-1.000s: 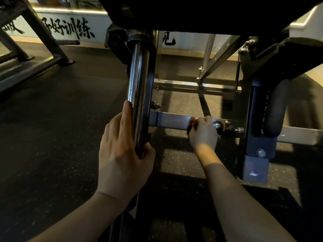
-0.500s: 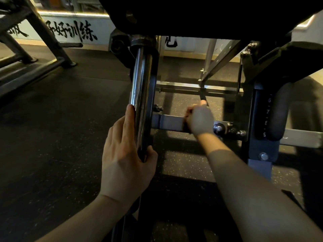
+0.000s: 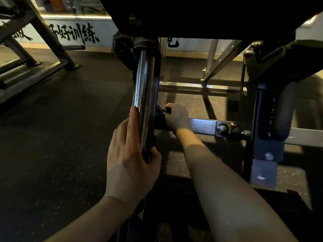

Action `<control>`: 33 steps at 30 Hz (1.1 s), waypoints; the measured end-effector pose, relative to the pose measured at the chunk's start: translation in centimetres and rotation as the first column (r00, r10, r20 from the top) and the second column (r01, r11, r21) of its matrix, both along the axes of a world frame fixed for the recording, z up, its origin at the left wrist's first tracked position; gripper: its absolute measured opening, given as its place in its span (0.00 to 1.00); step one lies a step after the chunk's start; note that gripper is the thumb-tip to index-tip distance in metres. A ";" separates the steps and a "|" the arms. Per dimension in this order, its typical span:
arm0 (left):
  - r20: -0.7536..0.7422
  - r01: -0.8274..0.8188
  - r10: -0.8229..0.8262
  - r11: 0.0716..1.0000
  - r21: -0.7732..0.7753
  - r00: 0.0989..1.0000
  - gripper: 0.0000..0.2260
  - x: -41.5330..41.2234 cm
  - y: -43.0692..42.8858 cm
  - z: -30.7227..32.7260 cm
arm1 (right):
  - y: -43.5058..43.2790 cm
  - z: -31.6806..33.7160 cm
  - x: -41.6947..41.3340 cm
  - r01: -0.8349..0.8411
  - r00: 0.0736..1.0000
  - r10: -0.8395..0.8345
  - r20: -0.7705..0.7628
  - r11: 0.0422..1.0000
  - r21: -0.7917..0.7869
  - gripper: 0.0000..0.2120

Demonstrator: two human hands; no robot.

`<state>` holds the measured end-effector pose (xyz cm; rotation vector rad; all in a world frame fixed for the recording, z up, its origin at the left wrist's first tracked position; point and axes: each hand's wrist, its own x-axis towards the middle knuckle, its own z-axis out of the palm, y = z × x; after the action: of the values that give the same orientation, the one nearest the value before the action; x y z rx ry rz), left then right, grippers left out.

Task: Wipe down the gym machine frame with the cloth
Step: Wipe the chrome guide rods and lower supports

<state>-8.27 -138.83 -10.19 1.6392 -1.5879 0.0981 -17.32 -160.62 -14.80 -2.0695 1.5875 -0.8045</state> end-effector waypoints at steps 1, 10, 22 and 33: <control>-0.004 0.004 -0.004 1.000 0.002 1.000 0.45 0.0 0.0 0.0 | 0.5 0.1 -0.3 0.001 0.999 -0.002 0.042 1.000 0.030 0.11; 0.004 -0.001 0.001 1.000 0.029 1.000 0.43 0.2 0.0 0.1 | 15.0 -2.2 -5.8 0.250 0.704 -0.439 0.559 0.889 0.383 0.11; 0.135 -0.016 0.025 0.997 -0.069 0.991 0.37 -1.4 0.9 1.6 | 23.6 2.6 -15.7 0.199 0.327 -0.651 0.685 0.756 0.624 0.09; -0.451 0.582 -0.368 0.533 0.614 0.813 0.14 -14.5 -2.1 -1.7 | 23.6 1.9 -22.0 0.098 0.107 -0.620 0.778 0.785 0.612 0.20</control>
<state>-22.72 -140.92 -11.84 1.5731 -1.9206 -1.1752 -39.30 -137.06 -12.88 -0.3849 1.2306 -1.3937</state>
